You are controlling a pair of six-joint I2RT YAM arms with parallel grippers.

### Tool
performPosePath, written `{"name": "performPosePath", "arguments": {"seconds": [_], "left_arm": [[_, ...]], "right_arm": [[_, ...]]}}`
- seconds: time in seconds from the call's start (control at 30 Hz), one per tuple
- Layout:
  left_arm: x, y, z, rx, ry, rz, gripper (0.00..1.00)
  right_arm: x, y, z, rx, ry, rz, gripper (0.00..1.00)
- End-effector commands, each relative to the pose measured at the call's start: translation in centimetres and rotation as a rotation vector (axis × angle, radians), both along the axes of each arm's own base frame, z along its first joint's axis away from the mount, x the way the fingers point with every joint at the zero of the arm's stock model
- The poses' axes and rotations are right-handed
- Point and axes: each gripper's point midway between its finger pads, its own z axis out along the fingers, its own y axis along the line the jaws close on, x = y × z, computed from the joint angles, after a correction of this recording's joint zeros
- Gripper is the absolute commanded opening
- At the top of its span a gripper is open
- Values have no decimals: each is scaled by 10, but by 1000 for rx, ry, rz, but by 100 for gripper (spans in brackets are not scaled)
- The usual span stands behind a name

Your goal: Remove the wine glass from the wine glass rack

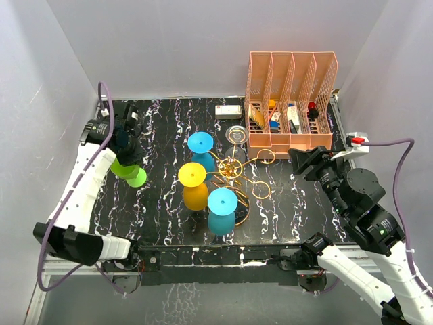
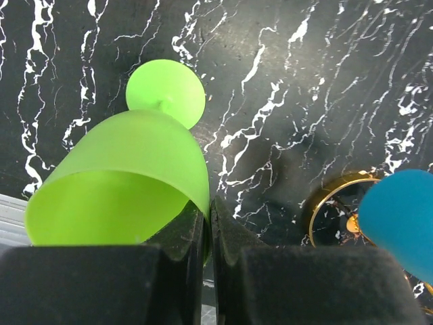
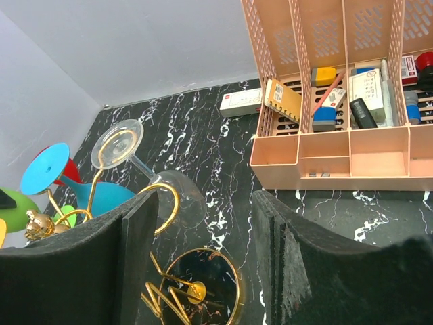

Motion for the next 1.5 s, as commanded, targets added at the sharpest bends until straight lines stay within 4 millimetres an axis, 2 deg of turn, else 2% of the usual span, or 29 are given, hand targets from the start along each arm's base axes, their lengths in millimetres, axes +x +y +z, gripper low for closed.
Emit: {"name": "performPosePath", "arguments": {"seconds": [0.0, 0.23, 0.43, 0.6, 0.73, 0.93, 1.3, 1.47], "left_arm": [[0, 19, -14, -31, 75, -56, 0], [12, 69, -30, -10, 96, 72, 0], [16, 100, -46, -26, 121, 136, 0], [23, 117, -59, -56, 117, 169, 0], [32, 120, -68, -79, 127, 157, 0], [40, 125, -71, -62, 129, 159, 0], [59, 122, -82, -110, 135, 157, 0], [60, 127, -81, -85, 140, 158, 11]], "right_arm": [[4, 2, 12, 15, -32, -1, 62], [4, 10, 11, 42, 3, 22, 62], [2, 14, 8, 46, 33, 44, 62], [7, 14, 6, 34, 43, 30, 62], [14, 15, -1, 37, 65, 9, 62], [19, 19, -15, 61, 102, -1, 62], [27, 22, -15, 35, 107, -10, 62], [27, 19, -15, 33, 98, -21, 62]]}}
